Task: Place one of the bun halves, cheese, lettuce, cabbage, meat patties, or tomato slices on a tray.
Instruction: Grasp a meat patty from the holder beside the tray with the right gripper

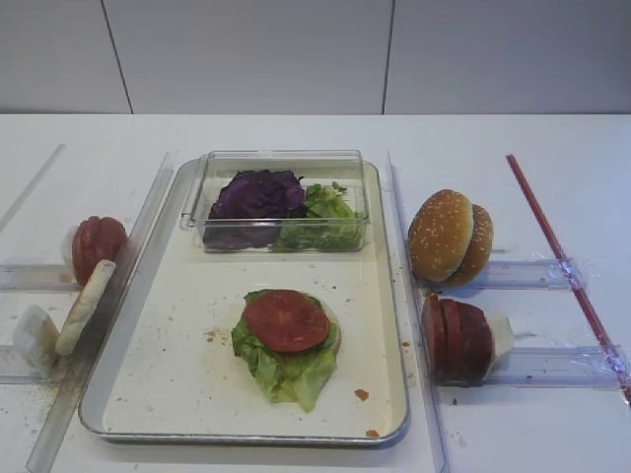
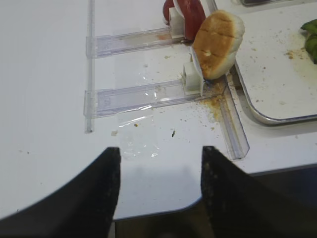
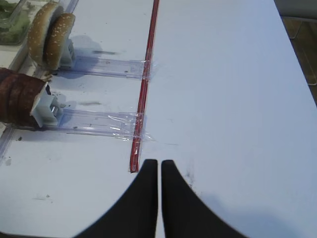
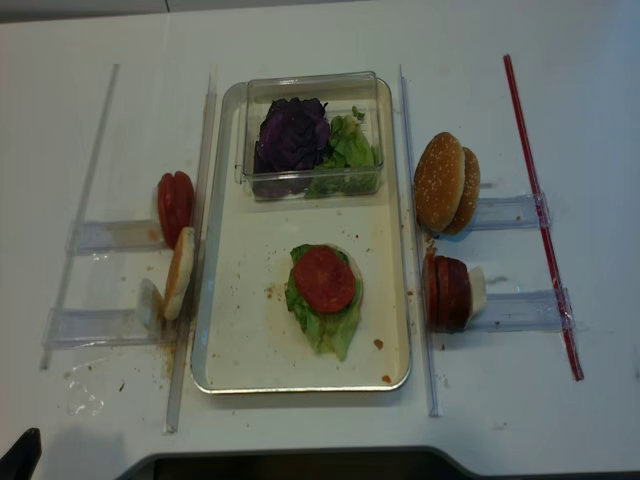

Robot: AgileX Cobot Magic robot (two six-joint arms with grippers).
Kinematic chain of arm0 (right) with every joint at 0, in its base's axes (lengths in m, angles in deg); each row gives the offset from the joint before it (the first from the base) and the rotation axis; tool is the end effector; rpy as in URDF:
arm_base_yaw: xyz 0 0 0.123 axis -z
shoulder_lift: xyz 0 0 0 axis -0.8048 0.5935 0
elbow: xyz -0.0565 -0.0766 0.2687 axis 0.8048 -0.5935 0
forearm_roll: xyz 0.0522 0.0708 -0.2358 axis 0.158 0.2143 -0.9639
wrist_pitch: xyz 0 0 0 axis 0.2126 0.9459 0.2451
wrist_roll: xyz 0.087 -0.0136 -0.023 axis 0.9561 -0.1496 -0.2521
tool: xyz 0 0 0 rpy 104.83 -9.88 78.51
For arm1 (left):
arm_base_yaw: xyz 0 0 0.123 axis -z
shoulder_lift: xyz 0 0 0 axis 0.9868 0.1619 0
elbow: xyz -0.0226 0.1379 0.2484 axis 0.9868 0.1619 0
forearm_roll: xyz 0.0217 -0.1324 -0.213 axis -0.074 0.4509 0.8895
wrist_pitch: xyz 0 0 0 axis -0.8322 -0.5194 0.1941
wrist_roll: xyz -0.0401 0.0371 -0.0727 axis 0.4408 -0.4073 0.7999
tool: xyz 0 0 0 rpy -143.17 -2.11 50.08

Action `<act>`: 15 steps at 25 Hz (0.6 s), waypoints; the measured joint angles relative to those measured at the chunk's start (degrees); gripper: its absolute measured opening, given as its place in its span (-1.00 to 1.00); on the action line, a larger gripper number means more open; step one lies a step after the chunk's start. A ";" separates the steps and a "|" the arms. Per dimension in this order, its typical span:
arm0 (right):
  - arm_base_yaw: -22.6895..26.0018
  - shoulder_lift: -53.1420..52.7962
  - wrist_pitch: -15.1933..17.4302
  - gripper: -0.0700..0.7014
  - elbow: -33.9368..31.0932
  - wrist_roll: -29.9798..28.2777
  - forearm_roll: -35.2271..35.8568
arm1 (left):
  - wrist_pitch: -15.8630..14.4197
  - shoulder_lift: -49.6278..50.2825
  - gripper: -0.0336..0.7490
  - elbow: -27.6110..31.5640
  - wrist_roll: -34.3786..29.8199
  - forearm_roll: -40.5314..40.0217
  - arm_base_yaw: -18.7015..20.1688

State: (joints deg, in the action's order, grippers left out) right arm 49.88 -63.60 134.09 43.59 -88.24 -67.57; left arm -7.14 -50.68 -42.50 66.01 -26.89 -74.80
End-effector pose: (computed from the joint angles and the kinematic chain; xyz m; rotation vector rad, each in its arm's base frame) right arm -0.0071 -0.0012 0.2617 -0.1189 2.1379 -0.0013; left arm -0.0027 0.0029 0.2632 0.1421 2.2130 -0.0035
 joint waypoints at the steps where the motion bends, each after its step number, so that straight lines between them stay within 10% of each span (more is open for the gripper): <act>1: 0.00 0.00 0.00 -0.70 0.00 0.00 0.00 | 0.00 0.00 -0.01 0.00 0.00 0.00 0.00; 15: 0.00 0.00 0.00 -0.70 0.00 0.00 0.00 | 0.00 0.00 -0.02 0.00 0.00 0.00 0.00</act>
State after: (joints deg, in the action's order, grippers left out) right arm 49.88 -63.60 134.09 43.59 -88.24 -67.57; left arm -7.14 -50.68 -42.50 66.01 -26.89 -74.80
